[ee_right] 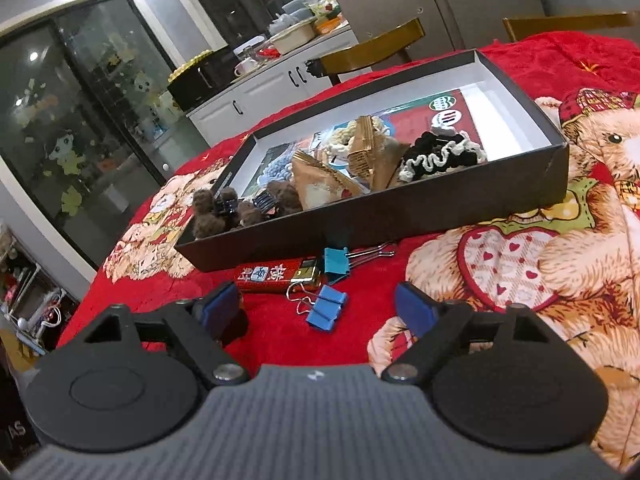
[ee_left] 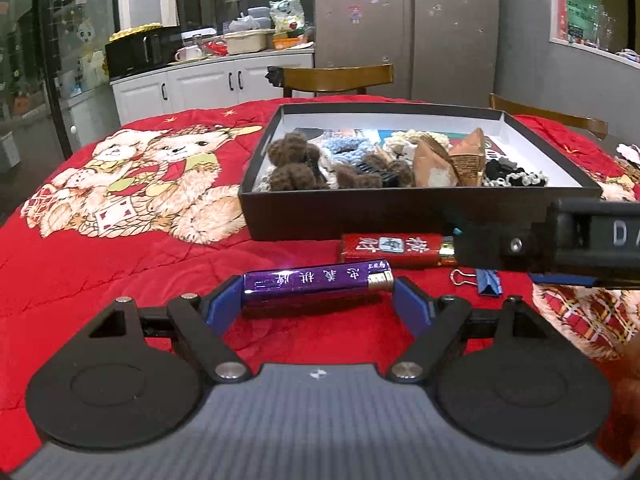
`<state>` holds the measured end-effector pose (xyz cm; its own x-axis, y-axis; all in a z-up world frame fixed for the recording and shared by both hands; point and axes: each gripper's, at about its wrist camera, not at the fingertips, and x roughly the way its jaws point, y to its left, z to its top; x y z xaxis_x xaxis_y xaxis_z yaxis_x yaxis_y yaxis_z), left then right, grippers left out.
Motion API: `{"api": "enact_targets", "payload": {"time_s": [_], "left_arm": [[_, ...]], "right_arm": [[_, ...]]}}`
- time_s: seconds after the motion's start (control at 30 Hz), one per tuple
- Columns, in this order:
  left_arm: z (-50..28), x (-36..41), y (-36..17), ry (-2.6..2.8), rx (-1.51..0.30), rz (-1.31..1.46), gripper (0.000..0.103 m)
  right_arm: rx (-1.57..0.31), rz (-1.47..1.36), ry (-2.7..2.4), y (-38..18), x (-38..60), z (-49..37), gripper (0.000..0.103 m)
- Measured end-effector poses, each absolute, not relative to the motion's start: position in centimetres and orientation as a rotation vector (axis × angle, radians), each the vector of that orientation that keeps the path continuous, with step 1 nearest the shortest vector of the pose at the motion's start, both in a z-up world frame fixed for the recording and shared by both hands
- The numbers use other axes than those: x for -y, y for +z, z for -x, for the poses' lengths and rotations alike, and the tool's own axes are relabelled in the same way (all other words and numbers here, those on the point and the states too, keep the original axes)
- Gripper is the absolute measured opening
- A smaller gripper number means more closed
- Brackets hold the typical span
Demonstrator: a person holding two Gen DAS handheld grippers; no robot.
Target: Organize objects
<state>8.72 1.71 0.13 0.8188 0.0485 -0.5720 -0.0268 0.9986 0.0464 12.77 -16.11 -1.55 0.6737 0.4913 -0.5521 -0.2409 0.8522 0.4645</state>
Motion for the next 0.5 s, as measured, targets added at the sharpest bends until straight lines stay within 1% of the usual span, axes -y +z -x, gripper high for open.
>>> {"api": "enact_targets", "payload": {"time_s": [0.03, 0.1, 0.17, 0.27, 0.3, 0.33, 0.37, 0.5], "left_arm": [[-8.7, -1.7, 0.1, 0.050, -0.610, -0.042, 0.084], [-8.8, -1.9, 0.1, 0.065, -0.611, -0.049, 0.084], [-8.9, -2.2, 0.1, 0.074, -0.615, -0.047, 0.084], [-9.0, -2.6, 0.0, 0.085, -0.627, -0.031, 0.084], [-9.1, -2.7, 0.0, 0.087, -0.630, -0.029, 0.084], [-9.0, -2.6, 0.0, 0.088, -0.631, -0.030, 0.084], [-9.0, -2.6, -0.1, 0.091, -0.631, -0.033, 0.084], [-8.9, -2.4, 0.0, 0.092, -0.624, -0.045, 0.084]], "right_arm": [[-0.722, -0.371, 0.421, -1.6, 16.0, -12.7, 0.079], [-0.716, -0.362, 0.425, -1.6, 15.9, -12.6, 0.077], [-0.708, -0.342, 0.414, -1.7, 15.7, -12.5, 0.071], [-0.685, -0.275, 0.382, -1.7, 14.8, -12.0, 0.066], [-0.676, -0.258, 0.370, -1.8, 14.5, -11.8, 0.063], [-0.664, -0.239, 0.350, -1.9, 14.3, -11.6, 0.057], [-0.656, -0.223, 0.330, -1.9, 14.1, -11.5, 0.053], [-0.649, -0.187, 0.331, -1.9, 13.7, -11.3, 0.048]]}}
